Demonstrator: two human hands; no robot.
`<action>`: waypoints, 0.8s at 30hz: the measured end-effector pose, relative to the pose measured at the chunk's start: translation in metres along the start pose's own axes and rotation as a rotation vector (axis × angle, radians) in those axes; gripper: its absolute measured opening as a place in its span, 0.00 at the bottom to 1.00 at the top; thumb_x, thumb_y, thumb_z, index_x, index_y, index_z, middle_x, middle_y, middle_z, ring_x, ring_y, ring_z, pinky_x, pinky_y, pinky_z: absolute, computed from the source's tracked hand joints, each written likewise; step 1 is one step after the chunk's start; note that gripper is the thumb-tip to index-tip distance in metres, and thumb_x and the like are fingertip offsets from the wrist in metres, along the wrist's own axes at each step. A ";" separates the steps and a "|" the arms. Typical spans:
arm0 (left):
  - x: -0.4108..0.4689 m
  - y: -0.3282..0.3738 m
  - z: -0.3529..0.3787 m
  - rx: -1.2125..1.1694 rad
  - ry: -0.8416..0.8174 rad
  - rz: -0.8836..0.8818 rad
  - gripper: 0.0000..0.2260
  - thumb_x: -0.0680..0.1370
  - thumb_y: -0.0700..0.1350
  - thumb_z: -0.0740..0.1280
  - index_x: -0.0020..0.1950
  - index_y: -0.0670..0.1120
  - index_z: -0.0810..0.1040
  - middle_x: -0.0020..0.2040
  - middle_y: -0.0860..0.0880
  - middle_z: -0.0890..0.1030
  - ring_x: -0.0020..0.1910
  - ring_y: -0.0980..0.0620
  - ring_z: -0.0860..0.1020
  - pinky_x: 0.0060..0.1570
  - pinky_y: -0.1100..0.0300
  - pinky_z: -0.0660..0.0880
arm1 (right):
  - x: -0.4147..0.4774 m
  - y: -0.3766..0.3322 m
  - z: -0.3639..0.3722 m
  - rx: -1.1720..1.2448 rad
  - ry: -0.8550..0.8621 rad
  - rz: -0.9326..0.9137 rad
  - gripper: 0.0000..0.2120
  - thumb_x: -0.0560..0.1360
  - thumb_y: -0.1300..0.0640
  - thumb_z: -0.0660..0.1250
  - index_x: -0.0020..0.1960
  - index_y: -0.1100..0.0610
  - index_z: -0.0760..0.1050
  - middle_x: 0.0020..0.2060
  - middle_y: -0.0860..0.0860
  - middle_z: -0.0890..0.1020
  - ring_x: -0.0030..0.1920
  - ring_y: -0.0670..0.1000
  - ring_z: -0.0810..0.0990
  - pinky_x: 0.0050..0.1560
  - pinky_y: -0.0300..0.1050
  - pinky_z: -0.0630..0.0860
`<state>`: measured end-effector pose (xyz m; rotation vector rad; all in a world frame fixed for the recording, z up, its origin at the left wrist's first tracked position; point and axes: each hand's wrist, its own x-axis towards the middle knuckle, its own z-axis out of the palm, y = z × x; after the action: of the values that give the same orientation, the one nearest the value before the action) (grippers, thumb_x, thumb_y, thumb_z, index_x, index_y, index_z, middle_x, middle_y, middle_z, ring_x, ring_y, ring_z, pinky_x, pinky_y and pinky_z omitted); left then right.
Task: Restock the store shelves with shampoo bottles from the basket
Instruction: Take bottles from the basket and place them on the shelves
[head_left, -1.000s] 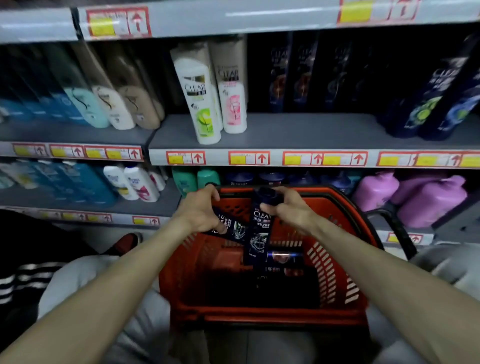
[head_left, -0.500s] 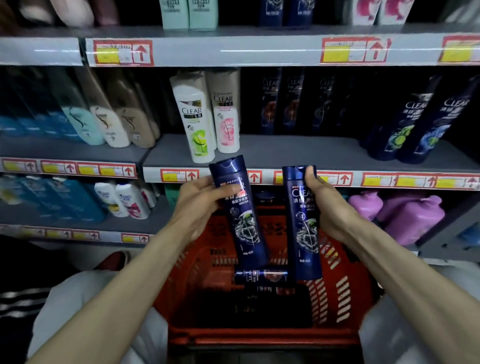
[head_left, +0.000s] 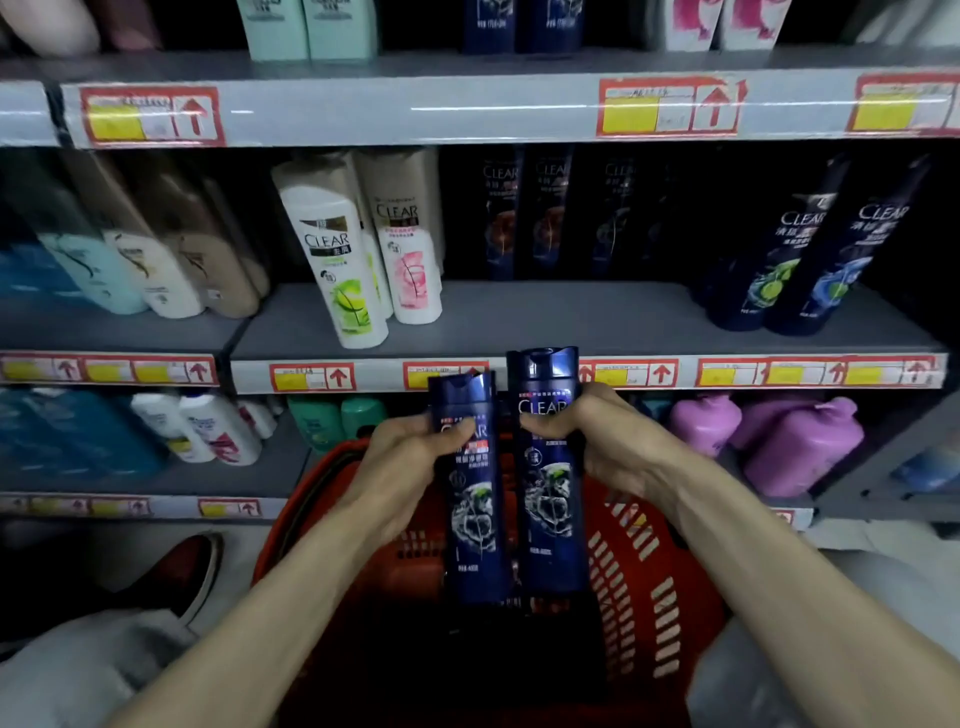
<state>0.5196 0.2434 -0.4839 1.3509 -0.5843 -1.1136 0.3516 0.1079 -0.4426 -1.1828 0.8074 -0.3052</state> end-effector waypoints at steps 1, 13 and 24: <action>-0.001 -0.001 -0.001 0.045 0.002 -0.015 0.09 0.77 0.45 0.74 0.56 0.49 0.88 0.56 0.47 0.87 0.59 0.51 0.84 0.61 0.51 0.75 | 0.001 0.001 -0.002 0.008 0.014 -0.004 0.44 0.62 0.57 0.84 0.72 0.70 0.68 0.73 0.64 0.72 0.77 0.62 0.66 0.79 0.65 0.57; -0.013 0.004 0.020 -0.032 -0.016 0.048 0.17 0.78 0.52 0.72 0.66 0.53 0.81 0.62 0.50 0.85 0.63 0.49 0.82 0.68 0.47 0.73 | -0.016 0.003 -0.008 0.052 0.216 -0.020 0.27 0.76 0.38 0.69 0.68 0.55 0.78 0.63 0.53 0.84 0.66 0.58 0.80 0.73 0.62 0.69; 0.002 0.040 0.067 0.006 -0.064 0.179 0.15 0.77 0.53 0.72 0.63 0.54 0.82 0.60 0.54 0.86 0.61 0.56 0.82 0.60 0.58 0.75 | -0.044 -0.007 -0.041 0.077 0.160 -0.123 0.22 0.72 0.74 0.72 0.64 0.66 0.74 0.57 0.61 0.85 0.62 0.60 0.81 0.68 0.55 0.74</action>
<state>0.4739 0.2050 -0.4334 1.2452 -0.7411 -1.0124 0.2939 0.1032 -0.4243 -1.1479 0.8552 -0.5332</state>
